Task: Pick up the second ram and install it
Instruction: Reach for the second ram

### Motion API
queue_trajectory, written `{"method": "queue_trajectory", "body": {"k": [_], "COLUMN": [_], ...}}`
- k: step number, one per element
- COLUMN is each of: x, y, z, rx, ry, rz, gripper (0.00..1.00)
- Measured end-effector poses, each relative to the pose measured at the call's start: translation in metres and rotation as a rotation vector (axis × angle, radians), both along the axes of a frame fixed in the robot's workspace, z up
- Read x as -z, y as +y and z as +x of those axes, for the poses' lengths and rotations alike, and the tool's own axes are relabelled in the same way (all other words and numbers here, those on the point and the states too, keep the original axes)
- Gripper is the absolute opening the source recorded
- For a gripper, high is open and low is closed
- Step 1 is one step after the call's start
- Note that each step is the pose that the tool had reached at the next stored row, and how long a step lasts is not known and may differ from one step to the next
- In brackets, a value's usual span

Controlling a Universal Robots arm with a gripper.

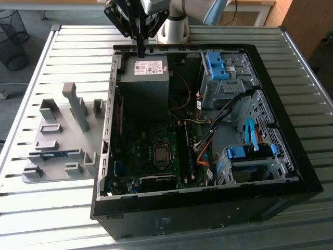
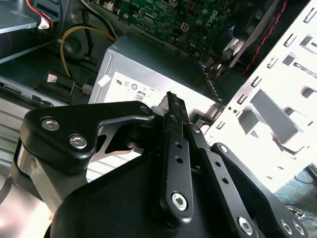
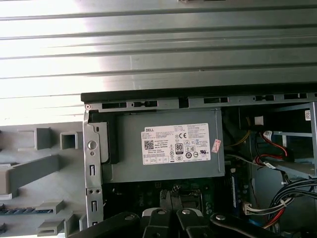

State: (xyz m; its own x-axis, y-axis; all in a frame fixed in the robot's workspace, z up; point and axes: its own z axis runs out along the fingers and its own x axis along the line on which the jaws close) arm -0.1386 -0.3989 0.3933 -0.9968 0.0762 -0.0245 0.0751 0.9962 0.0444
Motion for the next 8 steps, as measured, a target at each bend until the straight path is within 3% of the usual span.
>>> {"method": "queue_trajectory", "body": {"k": [8], "x": [0.0], "y": [0.0], "z": [-0.0022], "rx": [0.0], "ry": [0.0], "rz": [0.0], "gripper": [0.1]}}
